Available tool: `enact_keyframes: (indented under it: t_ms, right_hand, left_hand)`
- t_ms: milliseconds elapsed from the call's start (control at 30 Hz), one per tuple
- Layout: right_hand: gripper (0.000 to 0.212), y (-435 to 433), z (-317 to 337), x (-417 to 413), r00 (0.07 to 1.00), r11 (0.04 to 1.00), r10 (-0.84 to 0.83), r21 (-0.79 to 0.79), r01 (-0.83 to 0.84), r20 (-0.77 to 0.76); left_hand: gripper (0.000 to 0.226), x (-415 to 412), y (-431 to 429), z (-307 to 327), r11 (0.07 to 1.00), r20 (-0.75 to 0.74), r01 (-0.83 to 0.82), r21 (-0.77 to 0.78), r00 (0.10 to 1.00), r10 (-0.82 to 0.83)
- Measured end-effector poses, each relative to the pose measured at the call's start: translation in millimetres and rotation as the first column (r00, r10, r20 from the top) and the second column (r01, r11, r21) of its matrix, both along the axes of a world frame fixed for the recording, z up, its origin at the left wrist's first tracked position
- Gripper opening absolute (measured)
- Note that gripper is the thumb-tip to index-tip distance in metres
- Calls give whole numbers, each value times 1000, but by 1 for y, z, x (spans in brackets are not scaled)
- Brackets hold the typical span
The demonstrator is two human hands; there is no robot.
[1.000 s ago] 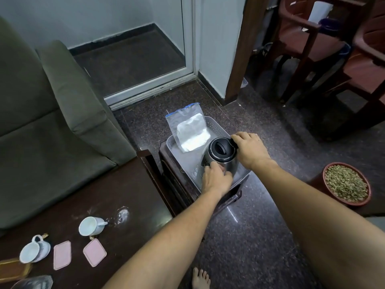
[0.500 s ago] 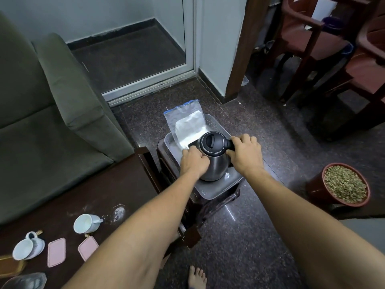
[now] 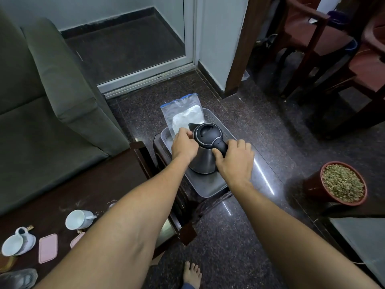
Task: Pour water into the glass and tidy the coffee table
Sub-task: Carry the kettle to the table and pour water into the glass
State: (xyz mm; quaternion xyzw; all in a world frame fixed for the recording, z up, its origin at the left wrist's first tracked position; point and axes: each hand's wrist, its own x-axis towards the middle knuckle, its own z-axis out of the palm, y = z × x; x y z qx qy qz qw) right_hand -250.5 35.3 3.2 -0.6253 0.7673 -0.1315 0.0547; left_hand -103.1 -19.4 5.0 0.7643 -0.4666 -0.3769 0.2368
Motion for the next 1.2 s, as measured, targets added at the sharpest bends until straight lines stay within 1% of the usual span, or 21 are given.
enact_keyframes:
  t_ms: [67,100,167,233,267,300,367,433,533,700,733,833,867,933,1067,1200]
  right_hand:
    - [48,1,-2,6,993,999,-49,0,50,109]
    - [49,1,-4,6,978,997,-75,0,76,194]
    - [49,1,-10,2,916,993,-115,27,113,385]
    - [45,3,-17,-7,827,988,-145,117,96,544]
    - [40,4,-21,-12,775,978,-180,191,78,605]
    - [33,5,-26,-18,743,964,-214,259,57,634]
    - [25,4,-36,-25,731,945,-234,328,15,640]
    - [21,0,-43,-28,696,935,-253,355,-3,672]
    - [24,-9,-56,-30,627,934,-274,358,-8,729]
    - [33,-16,-52,-30,516,916,-328,400,-31,791]
    - [32,-16,-50,-29,510,912,-331,407,-43,794]
    - [15,-12,-42,-23,510,911,-324,408,-59,796]
    - [14,-10,-41,-20,504,914,-325,403,-50,800]
    - [18,-4,-43,-12,496,925,-329,381,-3,804]
    - [23,3,-51,-4,492,935,-343,343,94,800]
    - [24,7,-53,0,505,943,-330,304,135,798]
  left_hand:
    - [29,3,-3,0,1000,-50,-20,4,999,21]
    - [29,4,-4,1,1000,-74,-28,6,997,29]
    - [28,6,-5,0,999,-117,-47,8,992,48]
    - [29,8,-4,-2,997,-152,-73,6,986,73]
    - [30,8,-3,-4,996,-168,-84,4,982,83]
    - [33,9,-1,-5,996,-184,-92,1,979,90]
    - [40,9,1,-8,996,-207,-91,-3,974,88]
    - [45,10,3,-11,997,-202,-80,-1,976,78]
    - [51,10,2,-13,998,-185,-54,18,981,56]
    - [57,7,5,-17,998,-189,-18,62,982,29]
    - [58,7,5,-18,998,-198,-6,64,980,19]
    - [59,6,7,-17,995,-235,59,75,971,-40]
    - [61,7,7,-18,994,-246,78,75,968,-57]
    - [66,9,8,-16,991,-264,106,83,961,-81]
    - [66,9,17,-11,984,-299,141,111,949,-102]
    - [80,6,24,-8,973,-294,166,161,949,-114]
